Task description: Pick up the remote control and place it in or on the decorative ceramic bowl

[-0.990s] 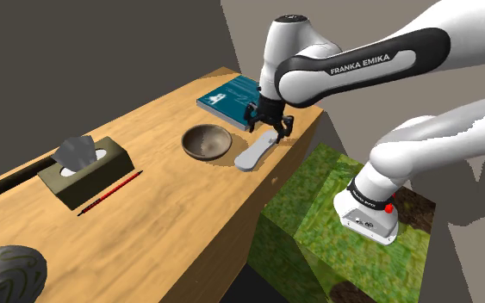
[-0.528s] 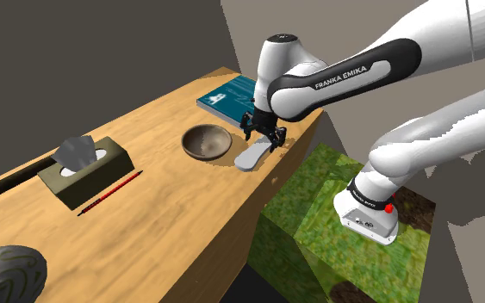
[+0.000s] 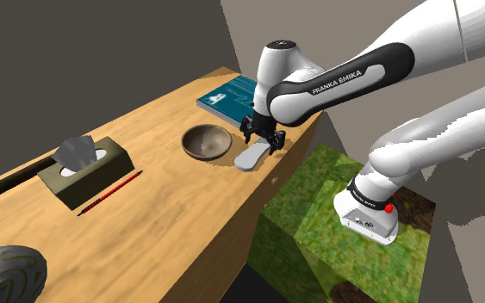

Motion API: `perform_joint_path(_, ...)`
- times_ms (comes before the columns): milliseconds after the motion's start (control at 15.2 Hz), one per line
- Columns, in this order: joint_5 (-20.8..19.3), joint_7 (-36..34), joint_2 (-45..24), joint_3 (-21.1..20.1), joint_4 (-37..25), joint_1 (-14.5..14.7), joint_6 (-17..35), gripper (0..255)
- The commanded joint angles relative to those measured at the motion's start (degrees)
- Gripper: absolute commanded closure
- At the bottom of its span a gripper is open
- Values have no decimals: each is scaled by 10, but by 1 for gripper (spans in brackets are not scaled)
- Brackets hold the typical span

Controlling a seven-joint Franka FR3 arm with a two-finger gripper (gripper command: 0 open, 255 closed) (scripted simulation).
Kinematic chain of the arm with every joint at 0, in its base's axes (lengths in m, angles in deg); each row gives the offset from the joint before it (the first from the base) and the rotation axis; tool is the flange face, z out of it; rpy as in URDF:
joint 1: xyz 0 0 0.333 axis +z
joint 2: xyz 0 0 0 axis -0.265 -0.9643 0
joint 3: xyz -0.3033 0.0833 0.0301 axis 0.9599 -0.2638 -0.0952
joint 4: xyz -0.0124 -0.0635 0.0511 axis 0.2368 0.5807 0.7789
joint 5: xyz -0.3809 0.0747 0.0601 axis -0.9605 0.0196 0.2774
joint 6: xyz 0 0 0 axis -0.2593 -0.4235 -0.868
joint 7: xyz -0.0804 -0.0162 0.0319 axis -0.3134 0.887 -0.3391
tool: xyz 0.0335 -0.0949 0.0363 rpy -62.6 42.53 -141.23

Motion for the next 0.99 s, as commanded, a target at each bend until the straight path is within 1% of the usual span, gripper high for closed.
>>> perform_joint_path(0,0,0,0,0,0,0,0,0)
perform_joint_path(66,0,0,0,0,0,0,0,255)
perform_joint_path(660,0,0,0,0,0,0,0,255)
perform_joint_path(924,0,3,28,16,-14,6,-42,255)
